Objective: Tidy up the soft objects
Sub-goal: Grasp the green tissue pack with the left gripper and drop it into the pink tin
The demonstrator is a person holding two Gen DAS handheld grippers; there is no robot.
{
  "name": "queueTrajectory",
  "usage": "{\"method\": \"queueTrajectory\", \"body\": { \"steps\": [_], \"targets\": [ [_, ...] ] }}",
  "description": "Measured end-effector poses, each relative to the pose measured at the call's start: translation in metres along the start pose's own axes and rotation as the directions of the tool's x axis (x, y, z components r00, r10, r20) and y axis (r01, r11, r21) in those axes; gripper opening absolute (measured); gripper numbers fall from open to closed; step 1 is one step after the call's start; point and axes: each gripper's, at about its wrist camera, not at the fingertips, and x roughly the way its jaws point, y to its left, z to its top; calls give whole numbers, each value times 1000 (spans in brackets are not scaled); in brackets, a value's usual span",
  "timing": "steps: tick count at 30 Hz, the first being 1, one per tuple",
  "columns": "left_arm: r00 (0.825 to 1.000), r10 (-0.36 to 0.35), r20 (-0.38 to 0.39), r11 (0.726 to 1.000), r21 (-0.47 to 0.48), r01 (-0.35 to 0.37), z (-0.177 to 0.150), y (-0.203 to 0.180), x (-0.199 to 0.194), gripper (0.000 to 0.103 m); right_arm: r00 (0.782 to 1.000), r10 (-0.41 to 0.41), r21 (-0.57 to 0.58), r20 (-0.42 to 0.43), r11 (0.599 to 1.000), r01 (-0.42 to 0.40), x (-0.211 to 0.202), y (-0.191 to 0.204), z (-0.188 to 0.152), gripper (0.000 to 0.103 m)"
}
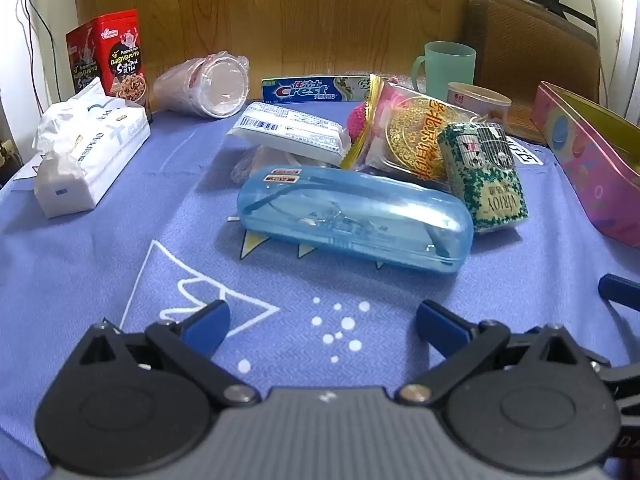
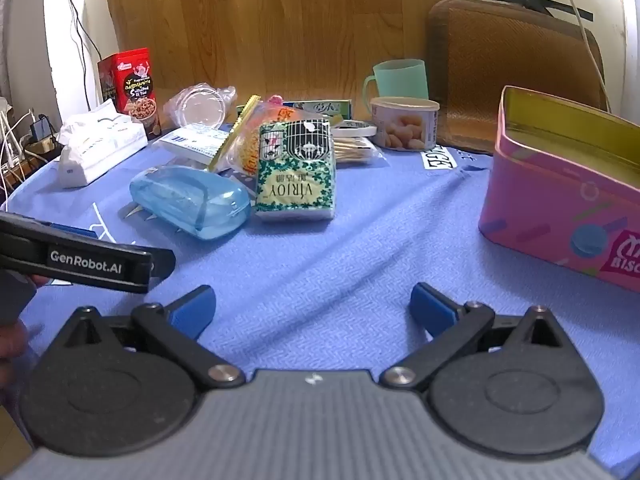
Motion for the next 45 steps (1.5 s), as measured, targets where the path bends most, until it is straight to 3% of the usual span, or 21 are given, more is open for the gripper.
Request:
{"method": "queueTrajectory", "body": {
  "steps": [27,32,35,39,42,45],
  "targets": [
    [1000,-5,12,1000,4,5,-1,1,-2,103,1000,4,5,-2,1000,-4,0,-1,0,103],
    [994,-77,83,994,78,70,-15,10,-9,103,998,50,0,31,999,-50,-7,-4,8,103],
    [992,-111,59,992,64,107,-10,23,-11,103,997,54,-39,48,998,-52,-6,-4,15,95],
    [964,-232,130,970,-47,240,18,46,-20,101,994,102,-57,37,993,-100,7,-11,27,84],
    [933,-310,183,948,-19,319,44,41,-24,98,990,133,-41,39,991,-131,17,-13,38,76],
    [904,-392,169,918,9,396,70,23,-13,90,991,128,-54,38,991,-126,29,-11,47,70]
  ]
}}
